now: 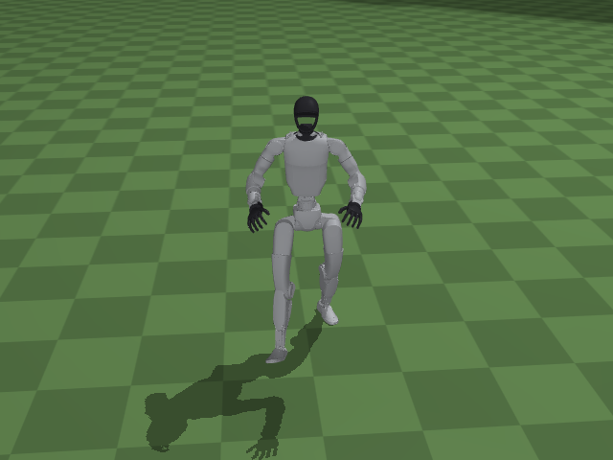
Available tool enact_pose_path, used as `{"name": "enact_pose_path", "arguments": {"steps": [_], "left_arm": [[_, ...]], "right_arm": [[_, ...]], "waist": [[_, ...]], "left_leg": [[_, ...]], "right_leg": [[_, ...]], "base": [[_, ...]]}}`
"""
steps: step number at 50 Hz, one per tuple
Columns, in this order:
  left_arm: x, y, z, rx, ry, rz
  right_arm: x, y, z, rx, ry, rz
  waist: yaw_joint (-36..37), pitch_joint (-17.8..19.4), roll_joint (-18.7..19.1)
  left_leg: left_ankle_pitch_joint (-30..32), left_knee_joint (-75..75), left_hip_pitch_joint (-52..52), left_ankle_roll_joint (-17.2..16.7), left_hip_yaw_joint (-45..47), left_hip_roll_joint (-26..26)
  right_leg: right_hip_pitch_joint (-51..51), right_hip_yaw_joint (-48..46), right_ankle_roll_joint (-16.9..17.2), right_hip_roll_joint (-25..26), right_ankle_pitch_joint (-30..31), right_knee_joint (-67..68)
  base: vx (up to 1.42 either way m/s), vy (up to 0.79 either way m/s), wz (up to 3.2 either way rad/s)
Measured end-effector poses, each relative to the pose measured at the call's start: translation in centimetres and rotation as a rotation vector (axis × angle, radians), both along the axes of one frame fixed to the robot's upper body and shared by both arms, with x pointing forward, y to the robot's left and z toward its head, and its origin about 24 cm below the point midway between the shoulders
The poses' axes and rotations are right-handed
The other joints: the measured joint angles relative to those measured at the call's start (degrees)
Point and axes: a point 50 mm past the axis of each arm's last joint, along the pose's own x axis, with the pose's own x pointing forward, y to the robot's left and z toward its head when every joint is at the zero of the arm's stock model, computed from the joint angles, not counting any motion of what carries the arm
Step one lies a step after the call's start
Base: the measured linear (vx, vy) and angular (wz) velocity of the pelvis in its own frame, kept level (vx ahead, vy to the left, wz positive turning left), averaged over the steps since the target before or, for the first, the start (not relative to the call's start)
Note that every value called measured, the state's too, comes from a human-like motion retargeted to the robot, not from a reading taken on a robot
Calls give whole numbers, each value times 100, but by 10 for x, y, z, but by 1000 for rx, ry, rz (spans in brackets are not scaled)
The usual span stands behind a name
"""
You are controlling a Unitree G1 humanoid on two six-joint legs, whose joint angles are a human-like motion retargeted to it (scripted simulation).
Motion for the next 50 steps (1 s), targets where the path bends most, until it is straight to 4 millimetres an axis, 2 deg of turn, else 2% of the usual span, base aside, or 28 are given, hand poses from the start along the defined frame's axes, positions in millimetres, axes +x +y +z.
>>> {"name": "enact_pose_path", "arguments": {"steps": [5, 7, 10, 12, 15, 17, 20, 23, 27, 32, 35, 40, 43, 47, 50], "left_arm": [[-9, -1, -17, -22, 51, 1], [-16, -2, -26, -26, 75, -9], [-23, -2, -35, -48, 106, -4], [-24, -1, -34, -75, 108, 9], [-25, 2, -31, -73, 100, 15], [-26, 4, -30, -69, 100, 15], [-28, 11, -30, -54, 103, 25], [-31, 18, -30, -47, 108, 42], [-35, 26, -32, -48, 116, 64], [-40, 31, -35, -44, 127, 77], [-42, 37, -35, -28, 124, 101], [-48, 45, -42, -14, 151, 120], [-52, 54, -43, 37, 170, 153], [-52, 52, -47, 51, 185, 132], [-46, 48, -41, 25, 157, 121]], "right_arm": [[-9, -6, -12, 17, 51, -12], [-17, -5, -20, 22, 77, 4], [-25, -10, -27, 16, 111, -1], [-25, -17, -25, 7, 111, -28], [-23, -16, -22, 0, 103, -21], [-20, -12, -20, 3, 92, -10], [-14, -2, -16, 8, 69, 17], [-6, 8, -10, 12, 40, 42], [3, 17, -2, 13, 8, 61], [9, 26, 0, 16, -7, 74], [12, 32, 1, 5, -12, 87], [7, 34, -8, 19, 12, 97], [2, 36, -18, 7, 46, 97], [-10, 31, -33, 43, 101, 88], [-14, 26, -34, 61, 109, 81]], "waist": [[-28, -329, 34], [33, -502, 29], [182, -699, 152], [296, -689, 292], [616, -664, 270], [878, -660, 199], [1261, -611, 103], [1554, -555, 79], [1834, -529, 171], [2137, -531, 310], [2271, -519, 276], [2281, -675, 160], [2078, -745, 12], [1852, -862, 28], [1664, -942, -1]], "left_leg": [[334, 703, 131, 112, -284, 8], [786, 1478, -88, 227, -341, 79], [1588, 3243, -902, 442, -424, 402], [1807, 4369, -1533, 595, -535, 632], [1415, 5312, -2222, 892, -423, 710], [1009, 5375, -2512, 982, -244, 645], [584, 4763, -2744, 959, 53, 446], [532, 3473, -2810, 867, 261, 247], [1057, 1328, -2766, 725, 489, 113], [1974, -942, -2689, 116, 912, 39], [2199, -1658, -2658, -127, 1442, 15], [2104, -1161, -2606, 52, 1529, 121], [1795, -644, -2501, 168, 1376, 208], [1287, -189, -2167, 203, 1074, 344], [1022, -11, -2060, 283, 898, 346]], "right_leg": [[483, 235, -310, -84, 644, 0], [448, 201, -128, -271, 242, 654], [552, 219, -367, -298, -364, 1235], [1035, 204, -732, -69, -391, 737], [1202, 344, -697, -49, -651, 987], [1284, 504, -637, -56, -820, 1147], [1446, 774, -563, -53, -1021, 1311], [1702, 967, -506, 16, -1180, 1340], [2081, 1139, -486, 222, -1366, 1285], [2589, 1339, -480, 502, -1558, 1217], [2667, 1468, -399, 522, -1651, 1513], [3063, 1680, -490, 519, -1348, 1558], [3021, 1675, -522, 471, -775, 2165], [2371, 1466, -685, 427, 239, 4111], [1322, 1273, -567, 219, 317, 5917]], "base": [[76, -19, 35], [78, -24, 25], [71, -25, 20], [62, -26, 10], [58, -23, -42], [56, -19, -78], [56, -14, -94], [57, -8, -84], [57, -3, -63], [60, 3, -59], [62, 8, -59], [69, 13, -27], [73, 17, 13], [69, 18, 41], [59, 16, 44]]}}
